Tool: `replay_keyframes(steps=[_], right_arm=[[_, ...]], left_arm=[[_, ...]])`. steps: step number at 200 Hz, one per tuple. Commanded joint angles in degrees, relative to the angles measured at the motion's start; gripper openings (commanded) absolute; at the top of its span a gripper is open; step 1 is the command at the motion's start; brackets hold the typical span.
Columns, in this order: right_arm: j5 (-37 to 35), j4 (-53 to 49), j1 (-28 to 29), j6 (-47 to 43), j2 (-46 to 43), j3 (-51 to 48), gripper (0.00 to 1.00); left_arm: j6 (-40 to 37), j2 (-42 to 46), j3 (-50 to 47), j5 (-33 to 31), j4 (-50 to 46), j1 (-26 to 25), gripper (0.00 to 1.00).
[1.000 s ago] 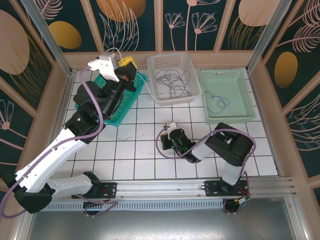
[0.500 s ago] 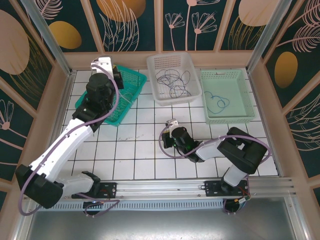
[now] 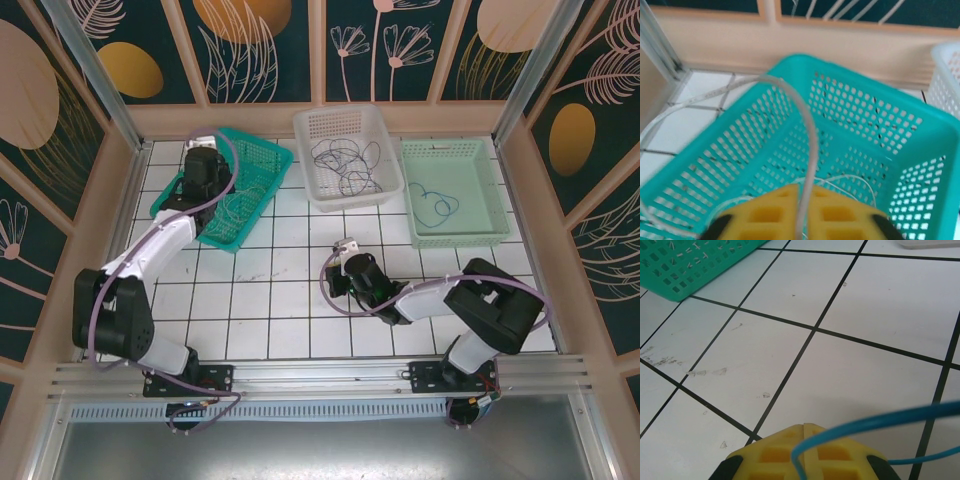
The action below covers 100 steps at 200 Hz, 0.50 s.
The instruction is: Untangle the cables
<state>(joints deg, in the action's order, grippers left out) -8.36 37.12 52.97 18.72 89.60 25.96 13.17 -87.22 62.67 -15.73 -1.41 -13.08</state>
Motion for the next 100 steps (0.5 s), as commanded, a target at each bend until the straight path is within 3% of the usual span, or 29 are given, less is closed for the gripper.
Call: replay_keyframes(steps=[1,12,26,46,69,100], right_arm=[[2.03,-2.82,0.06,-1.19,-3.1,0.27,0.0],[4.06,-3.67,-0.52,-1.71,-4.7,0.49,0.0],[6.71,-4.94,-1.7,-2.04,-7.16,0.82,0.0],[12.62,-7.02,-5.19,-2.16,-11.03,1.27,0.0],[18.87,-10.32,-10.41,-0.74,-14.34,2.28,0.0],[28.57,-12.14,-16.49,2.1,-17.03,4.05,0.0]], left_arm=[[2.3,-3.78,2.46,4.51,-2.76,-0.09,0.25],[2.9,-5.69,3.79,6.41,-4.34,-0.07,0.34],[3.13,-7.26,4.55,9.16,-5.41,-0.06,0.56],[3.67,-8.52,4.65,11.38,-6.13,-0.07,0.78],[4.85,-8.29,3.57,13.27,-5.77,-0.08,0.97],[7.03,-3.76,0.23,16.02,-2.26,-0.44,0.98]])
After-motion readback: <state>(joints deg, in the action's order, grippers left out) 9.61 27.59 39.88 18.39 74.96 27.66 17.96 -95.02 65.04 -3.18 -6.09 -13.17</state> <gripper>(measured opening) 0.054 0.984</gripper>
